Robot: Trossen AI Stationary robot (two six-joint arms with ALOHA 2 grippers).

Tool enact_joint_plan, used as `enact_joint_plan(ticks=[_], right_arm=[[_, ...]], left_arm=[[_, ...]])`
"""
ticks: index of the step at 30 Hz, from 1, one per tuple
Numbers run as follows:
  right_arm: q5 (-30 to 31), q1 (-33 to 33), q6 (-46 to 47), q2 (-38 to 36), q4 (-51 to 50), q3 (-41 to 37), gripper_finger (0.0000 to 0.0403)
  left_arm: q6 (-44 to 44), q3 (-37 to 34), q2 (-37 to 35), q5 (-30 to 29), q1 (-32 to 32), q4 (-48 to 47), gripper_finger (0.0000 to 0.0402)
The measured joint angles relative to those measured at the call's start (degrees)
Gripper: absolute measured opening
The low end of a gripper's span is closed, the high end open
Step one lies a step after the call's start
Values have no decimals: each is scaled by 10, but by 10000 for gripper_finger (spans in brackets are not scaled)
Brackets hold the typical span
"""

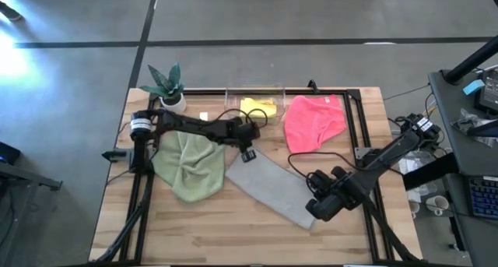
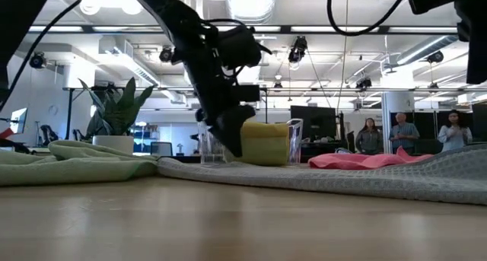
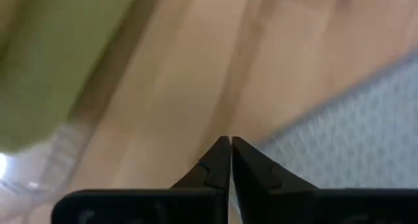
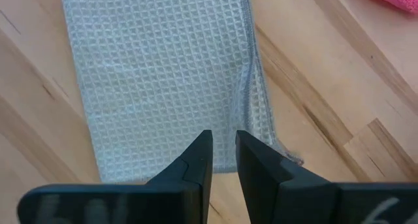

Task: Fold microfiber towels
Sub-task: Fold the gray microfiber cloth

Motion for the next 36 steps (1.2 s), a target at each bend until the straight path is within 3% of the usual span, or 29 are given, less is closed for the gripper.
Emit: enact_joint_plan(ticks=[8,17,29,36], right_arm=[[-1,0,0,0,0,0,57],[-1,0,-17,0,1,0,57],[0,0,-24,0,3,0,57],[0,0,-12,0,3,0,57]], left_arm=[[-46,12,-41,100,-44,-8,1],[-119,-16,-31,119,-144,-36,1],[-130,-50,-14,94,-148,-33,1],[-29,-53,-12,24,-108,-1,1]])
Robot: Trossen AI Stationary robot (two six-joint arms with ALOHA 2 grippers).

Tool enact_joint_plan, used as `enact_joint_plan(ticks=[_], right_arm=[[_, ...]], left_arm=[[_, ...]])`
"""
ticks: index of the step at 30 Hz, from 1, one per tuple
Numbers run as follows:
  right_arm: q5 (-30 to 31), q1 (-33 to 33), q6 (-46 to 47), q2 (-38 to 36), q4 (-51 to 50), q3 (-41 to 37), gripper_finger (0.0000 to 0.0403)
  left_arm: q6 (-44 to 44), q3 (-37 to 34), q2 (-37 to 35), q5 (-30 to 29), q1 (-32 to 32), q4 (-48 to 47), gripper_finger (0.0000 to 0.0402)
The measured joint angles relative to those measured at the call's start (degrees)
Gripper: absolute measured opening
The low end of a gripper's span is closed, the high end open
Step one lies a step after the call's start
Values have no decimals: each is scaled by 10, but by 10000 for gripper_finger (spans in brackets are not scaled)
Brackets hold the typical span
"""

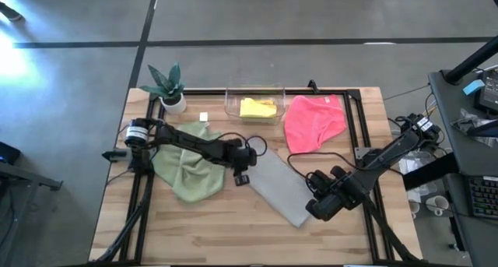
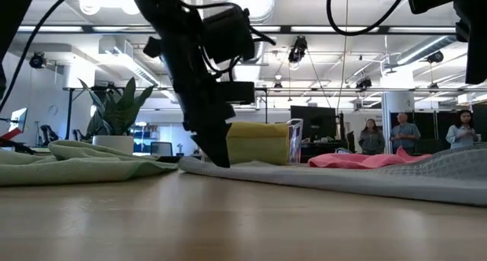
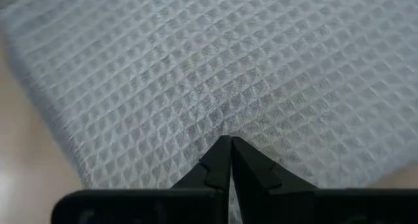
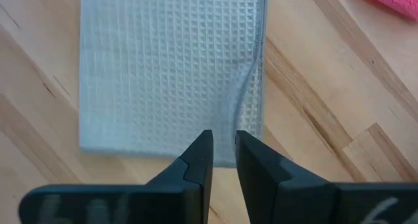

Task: Fold microfiber towels
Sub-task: Fold the gray microfiber cloth

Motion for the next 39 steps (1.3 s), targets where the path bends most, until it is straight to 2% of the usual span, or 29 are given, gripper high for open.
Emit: enact_joint_plan(ticks=[4,8,12,16,25,31,39], right_arm=[[14,0,22,0,0,0,57],[15,-4,34,0,-1,0,57],[15,-4,49,0,0,0,57],[14,-4,43,0,-2,0,57],[14,-4,15,0,-6,0,57],[15,-4,2,0,-3,0,57],[49,-4,-7,0,4,0,57]], left_arm=[[37,-1,1,-32,42,17,1],[58,0,0,-32,79,29,1],[59,3,-25,-12,83,32,1],[58,5,-50,44,53,83,1],[-27,6,-47,43,-47,226,1],[-66,6,-45,-30,-106,251,1],[-107,6,-14,-62,-142,279,1]])
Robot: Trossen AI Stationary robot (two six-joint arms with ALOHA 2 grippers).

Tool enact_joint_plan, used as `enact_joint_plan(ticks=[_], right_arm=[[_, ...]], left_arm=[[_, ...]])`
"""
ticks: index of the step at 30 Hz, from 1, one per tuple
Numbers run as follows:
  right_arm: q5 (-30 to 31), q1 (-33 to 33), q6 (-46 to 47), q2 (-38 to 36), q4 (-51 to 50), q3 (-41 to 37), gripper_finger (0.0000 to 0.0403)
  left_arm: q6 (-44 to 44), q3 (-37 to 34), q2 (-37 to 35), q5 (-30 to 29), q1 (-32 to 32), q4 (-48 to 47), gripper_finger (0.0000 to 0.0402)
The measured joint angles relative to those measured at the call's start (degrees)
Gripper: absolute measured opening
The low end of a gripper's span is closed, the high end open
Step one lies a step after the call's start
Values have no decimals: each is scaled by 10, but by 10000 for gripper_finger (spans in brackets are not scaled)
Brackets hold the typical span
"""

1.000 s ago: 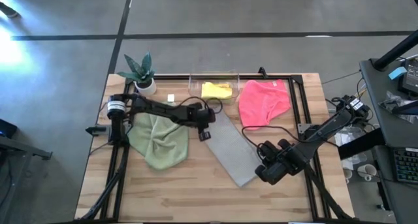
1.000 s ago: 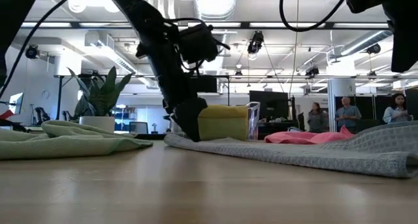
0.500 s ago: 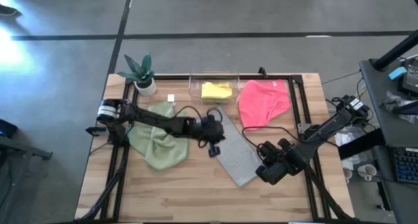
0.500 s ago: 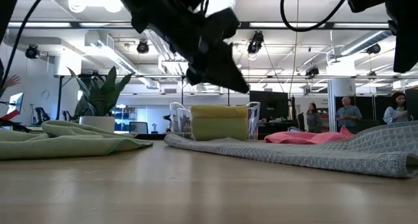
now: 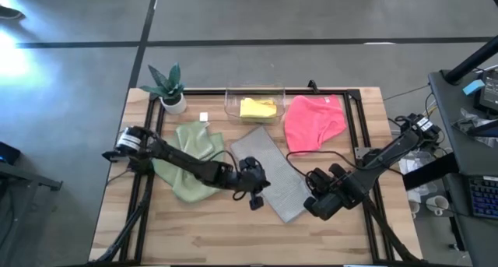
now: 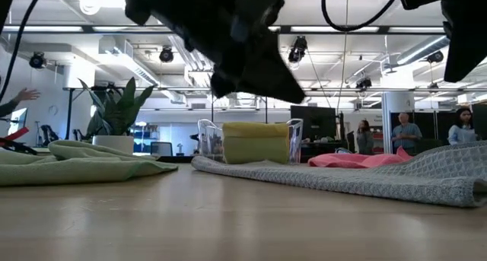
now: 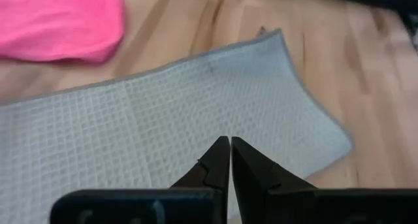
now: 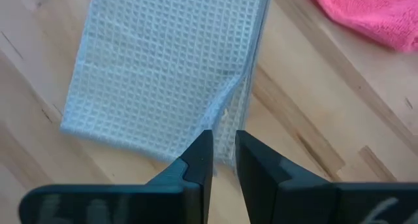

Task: Fold microfiber towels
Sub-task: Fold the gray microfiber cloth

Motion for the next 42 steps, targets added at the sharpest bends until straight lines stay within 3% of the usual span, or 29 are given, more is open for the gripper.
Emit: enact_joint_plan(ticks=[12,22,31,38,42], right_arm=[[10,-9,-60,28,151,-45,56],[8,-11,-41,41,145,-53,56],[6,-11,-45,41,146,-50,56],[4,-11,-41,41,147,-49,56],[-13,-11,-42,41,146,-49,56]], left_arm=[[-18,7,59,-2,-8,25,1],[-61,4,88,5,-7,8,1],[-42,9,85,61,-7,-92,1],[63,16,56,120,-8,-244,1],[147,15,30,125,-12,-338,1]])
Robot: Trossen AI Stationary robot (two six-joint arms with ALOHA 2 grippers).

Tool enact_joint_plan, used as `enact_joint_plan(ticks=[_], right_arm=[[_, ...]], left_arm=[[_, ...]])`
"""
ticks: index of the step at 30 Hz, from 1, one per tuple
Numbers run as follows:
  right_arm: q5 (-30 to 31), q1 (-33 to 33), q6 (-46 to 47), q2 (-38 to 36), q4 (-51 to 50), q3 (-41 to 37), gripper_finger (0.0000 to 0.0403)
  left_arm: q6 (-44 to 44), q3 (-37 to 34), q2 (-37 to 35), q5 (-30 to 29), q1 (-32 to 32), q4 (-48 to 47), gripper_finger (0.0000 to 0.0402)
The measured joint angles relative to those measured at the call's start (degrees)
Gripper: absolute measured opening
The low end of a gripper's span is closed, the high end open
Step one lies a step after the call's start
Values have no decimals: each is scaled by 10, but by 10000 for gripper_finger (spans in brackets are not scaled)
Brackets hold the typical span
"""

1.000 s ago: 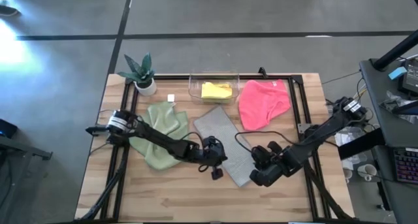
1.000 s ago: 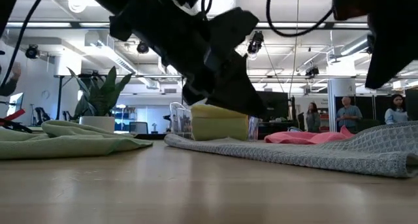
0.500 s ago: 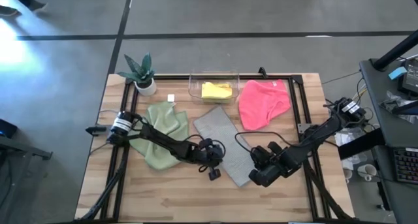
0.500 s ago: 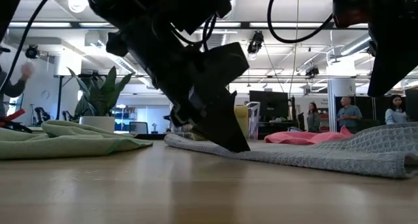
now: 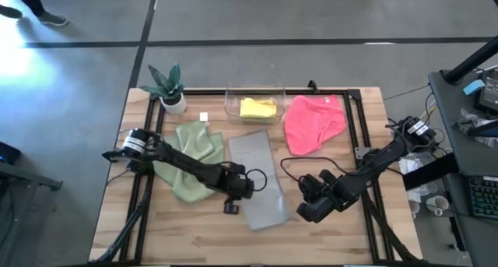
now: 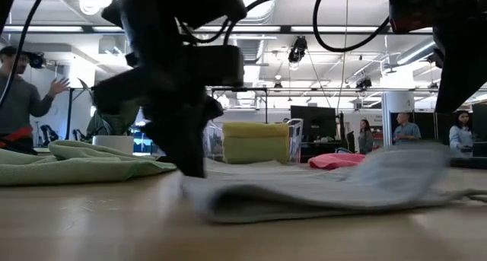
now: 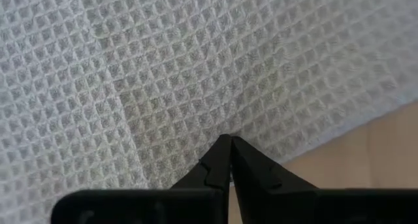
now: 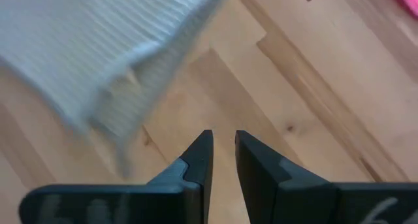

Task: Fold microfiber towels
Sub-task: Fold the gray microfiber cloth

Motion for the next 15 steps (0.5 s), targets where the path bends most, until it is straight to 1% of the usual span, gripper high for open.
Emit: enact_joint_plan(ticks=[2,4,8,12,15], right_arm=[[-6,0,-4,0,0,0,56],[-8,0,-4,0,3,0,56],[-9,0,-11,0,6,0,56],[-9,0,-29,0,8,0,56],[-9,0,-30,0,12,0,56]], left_arm=[[35,0,-11,-2,0,-33,1],[49,0,-23,-9,0,-50,1],[48,4,-46,-16,-2,-85,1],[48,32,-75,-19,-14,-149,1],[48,55,-85,-19,-26,-171,1]])
